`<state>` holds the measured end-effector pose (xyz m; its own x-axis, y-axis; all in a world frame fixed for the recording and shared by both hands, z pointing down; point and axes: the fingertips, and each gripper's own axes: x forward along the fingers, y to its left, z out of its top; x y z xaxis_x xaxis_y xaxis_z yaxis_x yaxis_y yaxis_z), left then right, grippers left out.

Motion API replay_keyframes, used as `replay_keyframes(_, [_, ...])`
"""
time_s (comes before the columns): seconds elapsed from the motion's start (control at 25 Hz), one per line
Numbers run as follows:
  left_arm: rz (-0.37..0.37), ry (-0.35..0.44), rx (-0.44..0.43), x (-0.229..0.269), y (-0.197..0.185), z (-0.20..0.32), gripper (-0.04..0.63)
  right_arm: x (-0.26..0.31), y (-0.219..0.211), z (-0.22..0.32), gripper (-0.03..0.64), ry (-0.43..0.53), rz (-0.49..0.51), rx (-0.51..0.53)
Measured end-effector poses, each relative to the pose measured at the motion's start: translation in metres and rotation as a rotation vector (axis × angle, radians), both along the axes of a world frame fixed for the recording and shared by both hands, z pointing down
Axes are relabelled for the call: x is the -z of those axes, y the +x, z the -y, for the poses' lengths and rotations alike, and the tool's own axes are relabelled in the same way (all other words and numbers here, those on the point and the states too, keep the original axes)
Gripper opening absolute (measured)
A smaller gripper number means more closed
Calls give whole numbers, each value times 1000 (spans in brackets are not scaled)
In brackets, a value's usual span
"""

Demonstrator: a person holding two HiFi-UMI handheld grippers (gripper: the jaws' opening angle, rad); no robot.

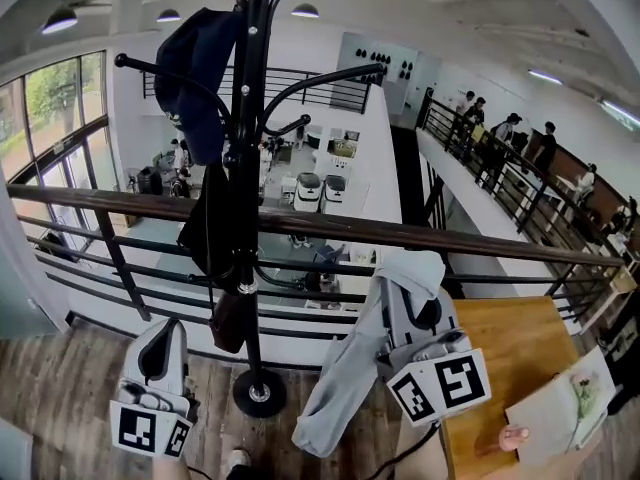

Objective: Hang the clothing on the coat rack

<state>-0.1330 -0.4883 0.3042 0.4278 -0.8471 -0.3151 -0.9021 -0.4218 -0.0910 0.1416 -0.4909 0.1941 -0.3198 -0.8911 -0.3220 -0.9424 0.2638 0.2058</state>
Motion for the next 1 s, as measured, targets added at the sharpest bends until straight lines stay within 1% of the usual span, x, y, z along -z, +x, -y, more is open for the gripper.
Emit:
replay_keyframes(0.2, [2,18,-46,10,-16,48,6,35,-6,43,11,19,-48,-80])
replay_keyframes(0.4, [35,36,-88,24,-22,81,6,74,-4,71,11,31,-67,-145])
replay_keyframes(0.64, [44,50,-152,15,-33,126,6,96,-3,115,11,34,-116,-252])
replay_keyframes(1.0, [32,51,-208,14,-40,157,6,148,7,151,11,13,-220,-398])
